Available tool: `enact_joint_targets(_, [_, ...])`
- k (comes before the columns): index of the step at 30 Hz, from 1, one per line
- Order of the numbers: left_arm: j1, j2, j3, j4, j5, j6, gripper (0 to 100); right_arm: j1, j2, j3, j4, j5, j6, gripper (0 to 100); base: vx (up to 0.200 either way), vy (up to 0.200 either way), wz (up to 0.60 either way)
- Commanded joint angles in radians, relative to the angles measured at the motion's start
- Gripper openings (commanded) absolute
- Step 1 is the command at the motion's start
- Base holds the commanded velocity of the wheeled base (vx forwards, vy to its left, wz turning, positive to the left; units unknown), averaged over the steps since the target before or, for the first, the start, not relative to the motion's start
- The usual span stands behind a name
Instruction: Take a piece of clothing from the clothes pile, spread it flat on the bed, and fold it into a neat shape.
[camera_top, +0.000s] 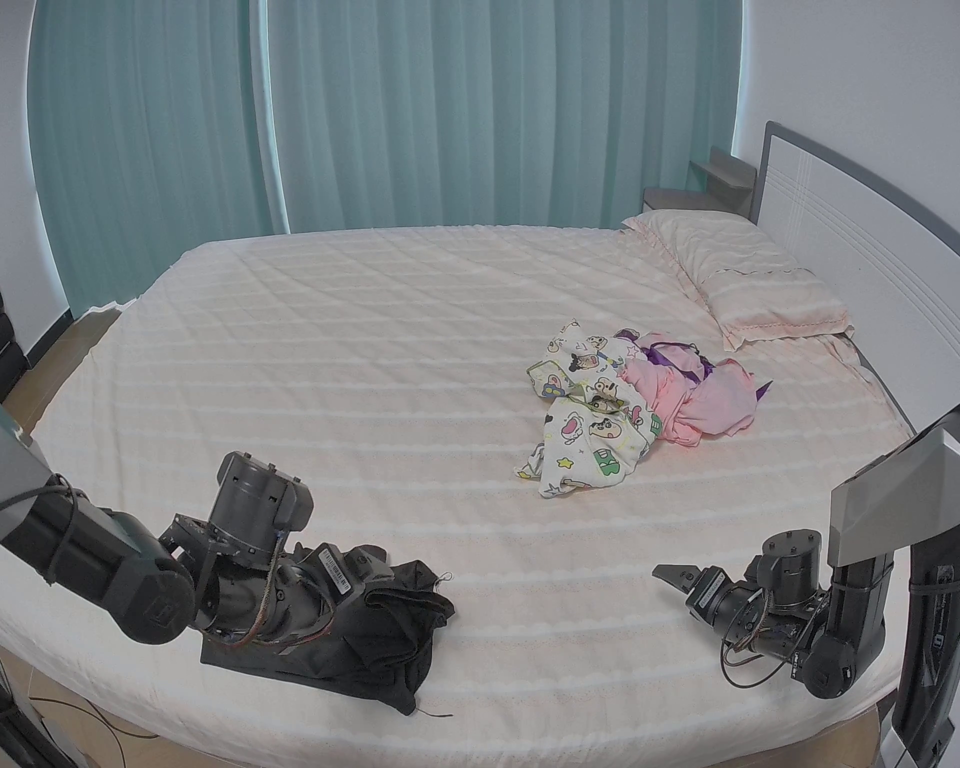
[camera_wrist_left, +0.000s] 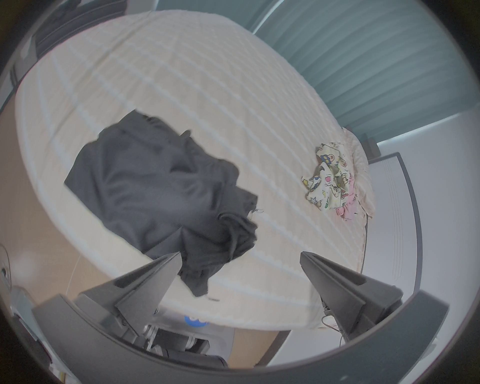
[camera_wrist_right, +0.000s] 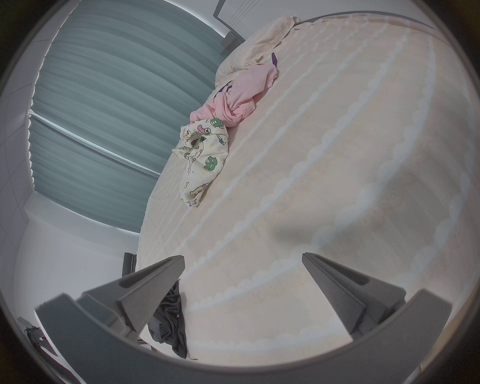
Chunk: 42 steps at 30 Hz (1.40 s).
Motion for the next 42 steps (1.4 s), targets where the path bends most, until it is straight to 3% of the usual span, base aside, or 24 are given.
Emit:
enact_joint_targets(1, [0.032,-0.047,0.073,-0.005,-0.040,-0.021,100,0.003,0.003,0.000,-0.013,0.001,0.001,100,-0.200,0.000,0.00])
enact_joint_targets(5, [0.060,-0.050,0.098,-0.003,-0.106,-0.039,100,0.003,0.003,0.001,-0.013,0.001,0.001,100,-0.050,0.000,0.00])
enact_joint_targets(12, [0.121,-0.048,0.103,-0.023,-0.142,-0.088,100,0.015,0.021,0.000,-0.013,-0.001,0.001,100,0.000,0.000,0.00])
enact_joint_targets(17, [0.196,-0.056,0.133,-0.051,-0.251,-0.084,100,0.026,0.023,0.001,-0.013,-0.001,0.001,100,0.000,0.000,0.00])
enact_joint_targets(20, [0.267,-0.060,0.159,-0.094,-0.295,-0.067,100,0.026,0.032,0.004,-0.013,-0.001,0.001,100,0.000,0.200,0.00])
enact_joint_targets(24, [0.304,-0.056,0.181,-0.118,-0.329,-0.044,100,0.029,0.031,0.001,-0.013,0.001,-0.004,100,0.000,0.200,0.00])
enact_joint_targets(31, [0.468,-0.027,0.190,-0.141,-0.458,0.039,100,0.071,-0.028,-0.033,-0.010,-0.002,-0.053,100,0.000,0.200,0.00])
enact_joint_targets(34, [0.499,-0.005,0.190,-0.157,-0.488,0.062,100,0.069,-0.039,-0.070,-0.010,-0.001,-0.084,100,0.000,0.200,0.00])
enact_joint_targets(38, [0.528,0.013,0.192,-0.189,-0.499,0.078,100,0.112,-0.074,-0.205,0.079,0.001,-0.206,100,0.000,0.200,0.00])
enact_joint_targets(42, [0.528,0.010,0.202,-0.193,-0.502,0.079,100,0.204,-0.101,-0.366,0.263,0.002,-0.208,100,0.000,0.200,0.00])
